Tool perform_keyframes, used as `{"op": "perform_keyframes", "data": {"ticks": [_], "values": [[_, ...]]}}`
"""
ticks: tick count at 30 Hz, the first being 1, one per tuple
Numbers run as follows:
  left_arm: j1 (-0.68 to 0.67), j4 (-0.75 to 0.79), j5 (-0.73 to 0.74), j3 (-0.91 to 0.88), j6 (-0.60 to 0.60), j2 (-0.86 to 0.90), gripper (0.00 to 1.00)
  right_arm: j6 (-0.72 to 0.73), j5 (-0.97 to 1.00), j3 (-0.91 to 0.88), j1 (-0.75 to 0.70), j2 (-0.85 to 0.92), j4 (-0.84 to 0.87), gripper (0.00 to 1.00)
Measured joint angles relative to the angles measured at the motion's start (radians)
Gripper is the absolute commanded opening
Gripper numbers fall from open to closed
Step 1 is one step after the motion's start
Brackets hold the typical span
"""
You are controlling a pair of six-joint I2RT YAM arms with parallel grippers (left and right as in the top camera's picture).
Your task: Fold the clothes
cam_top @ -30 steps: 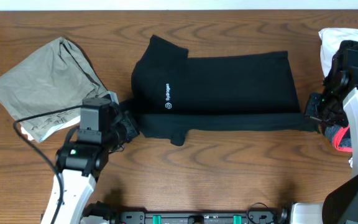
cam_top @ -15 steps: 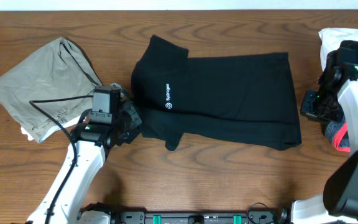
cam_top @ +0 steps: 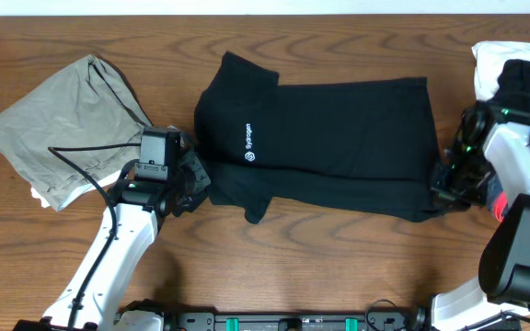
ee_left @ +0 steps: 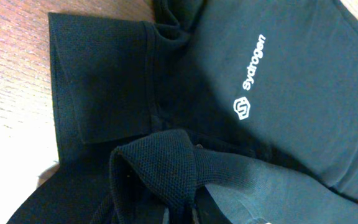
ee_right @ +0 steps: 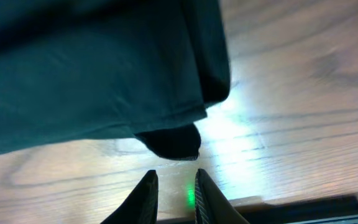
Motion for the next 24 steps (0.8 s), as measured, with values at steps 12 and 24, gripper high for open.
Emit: {"op": "perform_keyframes", "data": {"ticks": [12, 24], "values": [[0.000, -0.012, 0.000, 0.000, 0.000, 0.000, 0.08, -0.004, -0.034, -0.052, 0.000, 0.000, 0.038, 0.31], [0.000, -0.016, 0.000, 0.000, 0.000, 0.000, 0.08, 0.006, -0.039, -0.068, 0.000, 0.000, 0.098, 0.33]]}}
